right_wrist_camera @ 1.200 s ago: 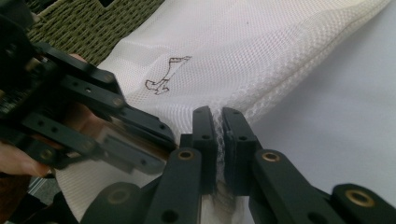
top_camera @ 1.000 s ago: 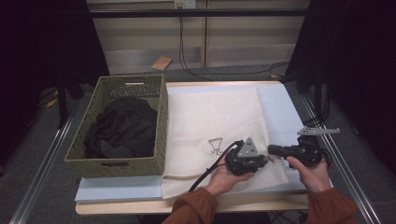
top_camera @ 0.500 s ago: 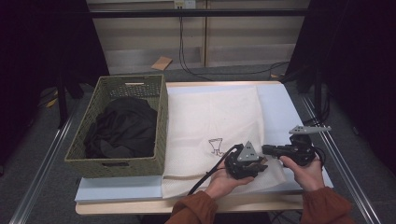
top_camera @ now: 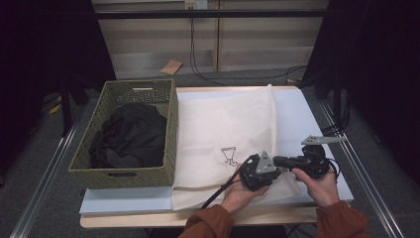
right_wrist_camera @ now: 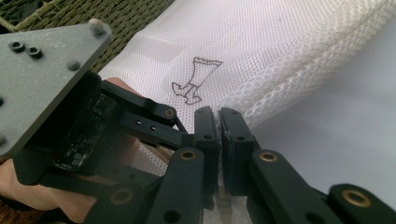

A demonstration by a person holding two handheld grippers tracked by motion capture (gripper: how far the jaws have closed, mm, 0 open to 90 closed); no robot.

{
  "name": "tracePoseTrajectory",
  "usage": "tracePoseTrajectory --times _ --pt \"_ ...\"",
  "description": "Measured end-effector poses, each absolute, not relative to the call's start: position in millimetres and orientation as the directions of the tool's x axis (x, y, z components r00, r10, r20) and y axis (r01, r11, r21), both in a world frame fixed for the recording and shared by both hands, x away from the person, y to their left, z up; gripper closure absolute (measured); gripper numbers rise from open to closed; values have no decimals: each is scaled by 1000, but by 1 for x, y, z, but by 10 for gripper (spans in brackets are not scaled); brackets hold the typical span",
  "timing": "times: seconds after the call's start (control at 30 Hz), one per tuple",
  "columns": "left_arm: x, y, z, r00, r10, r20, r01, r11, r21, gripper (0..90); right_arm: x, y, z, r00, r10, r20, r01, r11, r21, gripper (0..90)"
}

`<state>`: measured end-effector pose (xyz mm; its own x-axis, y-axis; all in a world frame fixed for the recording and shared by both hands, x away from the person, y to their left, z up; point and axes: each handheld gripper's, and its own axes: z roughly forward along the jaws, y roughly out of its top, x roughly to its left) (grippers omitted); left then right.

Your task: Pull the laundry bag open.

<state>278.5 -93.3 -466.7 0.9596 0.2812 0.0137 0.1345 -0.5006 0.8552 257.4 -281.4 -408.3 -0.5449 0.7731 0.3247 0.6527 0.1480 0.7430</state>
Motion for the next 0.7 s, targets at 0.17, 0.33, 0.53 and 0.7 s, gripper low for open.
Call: tracePoseTrajectory --times 0.17,0.33,0.53,0.7 --pt "276 -95 -468 961 276 17 133 -516 846 820 260 -287 -414 -536 770 347 659 125 742 860" --pt "280 -94 -468 965 260 -21 154 -504 850 822 257 -299 -417 -539 752 381 653 86 753 735" --pt "279 -94 -466 970 242 -13 141 -518 844 823 245 -311 -420 -533 756 380 647 75 759 667" --pt "277 -95 -467 969 245 -11 135 -497 857 823 236 -316 -425 -515 769 379 650 62 758 620"
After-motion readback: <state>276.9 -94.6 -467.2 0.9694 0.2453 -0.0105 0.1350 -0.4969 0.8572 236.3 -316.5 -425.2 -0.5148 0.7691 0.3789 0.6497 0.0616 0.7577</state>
